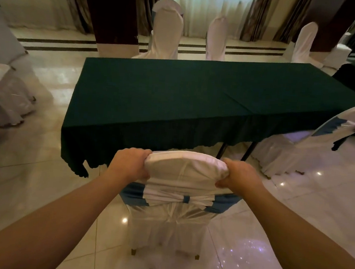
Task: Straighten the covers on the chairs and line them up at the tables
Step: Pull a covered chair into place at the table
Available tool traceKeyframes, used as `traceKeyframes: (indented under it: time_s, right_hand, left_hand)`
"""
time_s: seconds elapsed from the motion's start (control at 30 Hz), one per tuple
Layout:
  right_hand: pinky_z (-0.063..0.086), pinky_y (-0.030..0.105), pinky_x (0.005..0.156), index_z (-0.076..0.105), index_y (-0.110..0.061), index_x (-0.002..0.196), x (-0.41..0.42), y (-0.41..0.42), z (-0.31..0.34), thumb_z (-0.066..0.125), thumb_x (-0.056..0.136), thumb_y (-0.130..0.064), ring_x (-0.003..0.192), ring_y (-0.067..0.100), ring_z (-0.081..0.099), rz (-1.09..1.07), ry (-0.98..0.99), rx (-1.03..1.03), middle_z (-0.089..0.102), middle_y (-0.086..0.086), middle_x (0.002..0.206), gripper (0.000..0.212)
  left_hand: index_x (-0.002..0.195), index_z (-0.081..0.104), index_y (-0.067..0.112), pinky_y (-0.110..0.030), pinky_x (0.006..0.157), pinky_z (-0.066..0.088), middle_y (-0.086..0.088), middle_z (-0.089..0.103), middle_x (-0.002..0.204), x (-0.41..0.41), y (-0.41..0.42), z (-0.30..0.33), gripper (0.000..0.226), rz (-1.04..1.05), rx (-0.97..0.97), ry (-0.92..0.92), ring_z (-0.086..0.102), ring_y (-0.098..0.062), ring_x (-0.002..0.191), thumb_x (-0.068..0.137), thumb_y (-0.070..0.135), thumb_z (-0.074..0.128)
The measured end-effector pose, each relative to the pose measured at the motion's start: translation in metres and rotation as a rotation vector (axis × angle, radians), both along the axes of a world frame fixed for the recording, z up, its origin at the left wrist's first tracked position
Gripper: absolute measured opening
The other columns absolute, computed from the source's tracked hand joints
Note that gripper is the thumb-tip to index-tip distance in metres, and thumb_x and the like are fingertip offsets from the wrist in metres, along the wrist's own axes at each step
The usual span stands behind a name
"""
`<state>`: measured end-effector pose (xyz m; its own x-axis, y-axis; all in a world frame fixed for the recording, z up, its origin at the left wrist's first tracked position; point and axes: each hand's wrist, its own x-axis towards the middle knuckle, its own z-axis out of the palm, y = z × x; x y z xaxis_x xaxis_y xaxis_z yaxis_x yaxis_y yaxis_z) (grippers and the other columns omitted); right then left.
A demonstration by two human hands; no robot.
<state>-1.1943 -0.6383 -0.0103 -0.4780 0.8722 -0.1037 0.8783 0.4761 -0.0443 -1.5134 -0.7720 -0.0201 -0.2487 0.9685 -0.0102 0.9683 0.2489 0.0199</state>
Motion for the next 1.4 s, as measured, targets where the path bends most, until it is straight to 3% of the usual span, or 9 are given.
traceKeyframes:
  time_s: [0.2,0.33,0.47,0.57,0.7,0.83,0.93,1.23,1.4]
  right_hand:
    - [0.048,0.033,0.077,0.053,-0.035,0.118,-0.021,0.068,-0.002,0.082,0.069,-0.058,0.091,0.019,0.058,0.024,-0.039,-0.024,0.065,-0.001,0.111,0.062]
    - [0.047,0.035,0.079,0.052,-0.037,0.121,-0.027,0.093,-0.010,0.077,0.073,-0.061,0.100,0.022,0.061,0.065,-0.079,-0.046,0.064,-0.001,0.115,0.059]
    - [0.041,0.033,0.069,0.052,-0.039,0.118,-0.040,0.145,-0.017,0.063,0.076,-0.072,0.088,0.021,0.061,0.192,-0.154,-0.040,0.066,-0.003,0.109,0.055]
    - [0.039,0.032,0.064,0.052,-0.040,0.108,-0.048,0.188,-0.014,0.063,0.077,-0.071,0.074,0.015,0.052,0.355,-0.131,0.001,0.065,-0.006,0.097,0.046]
    - [0.033,0.032,0.060,0.053,-0.038,0.103,-0.071,0.241,0.006,0.068,0.073,-0.062,0.067,0.016,0.047,0.545,-0.097,0.045,0.053,-0.009,0.080,0.041]
    - [0.030,0.031,0.055,0.054,-0.035,0.098,-0.087,0.289,0.026,0.066,0.069,-0.061,0.067,0.018,0.052,0.666,-0.126,0.091,0.056,-0.008,0.077,0.041]
    - [0.030,0.031,0.054,0.050,-0.036,0.092,-0.100,0.313,0.035,0.068,0.069,-0.059,0.065,0.018,0.054,0.699,-0.138,0.087,0.056,-0.009,0.075,0.037]
    - [0.035,0.033,0.058,0.051,-0.035,0.100,-0.133,0.357,0.028,0.067,0.076,-0.057,0.068,0.019,0.051,0.683,-0.203,0.100,0.052,-0.007,0.078,0.037]
    - [0.038,0.033,0.059,0.053,-0.033,0.098,-0.150,0.383,0.024,0.068,0.074,-0.057,0.070,0.021,0.055,0.657,-0.193,0.136,0.049,-0.008,0.076,0.037]
  left_hand:
    - [0.071,0.034,0.044,-0.022,0.044,0.026,0.018,0.043,0.056,-0.012,0.057,-0.006,0.049,0.009,-0.008,-0.004,0.040,0.001,0.047,0.050,0.059,0.075]
    - [0.080,0.047,0.038,-0.027,0.051,0.043,0.014,0.052,0.067,-0.014,0.069,-0.008,0.037,0.011,-0.003,-0.044,0.053,-0.007,0.056,0.060,0.057,0.072]
    - [0.081,0.051,0.035,-0.028,0.051,0.030,0.013,0.056,0.074,-0.015,0.094,-0.017,0.036,0.041,0.063,-0.051,0.053,-0.014,0.061,0.063,0.056,0.073]
    - [0.084,0.060,0.032,-0.029,0.054,0.034,0.008,0.066,0.080,-0.014,0.111,-0.021,0.040,0.118,0.140,-0.060,0.064,-0.021,0.068,0.059,0.053,0.083]
    - [0.078,0.044,0.039,-0.029,0.054,0.035,0.013,0.056,0.073,-0.014,0.136,-0.012,0.046,0.284,0.122,-0.089,0.055,-0.013,0.063,0.061,0.063,0.079]
    - [0.077,0.048,0.033,-0.030,0.053,0.035,0.014,0.053,0.069,-0.008,0.158,-0.011,0.044,0.403,0.115,-0.117,0.060,-0.017,0.066,0.061,0.062,0.077]
    - [0.076,0.048,0.031,-0.028,0.051,0.033,0.013,0.051,0.067,-0.008,0.177,-0.009,0.043,0.435,0.129,-0.107,0.056,-0.016,0.061,0.062,0.060,0.078]
    - [0.078,0.047,0.032,-0.029,0.051,0.032,0.013,0.052,0.068,-0.039,0.230,-0.017,0.039,0.437,0.130,-0.165,0.049,-0.012,0.058,0.067,0.053,0.079]
    - [0.076,0.045,0.031,-0.030,0.053,0.042,0.014,0.052,0.067,-0.057,0.254,-0.022,0.040,0.449,0.122,-0.164,0.052,-0.012,0.057,0.067,0.052,0.078]
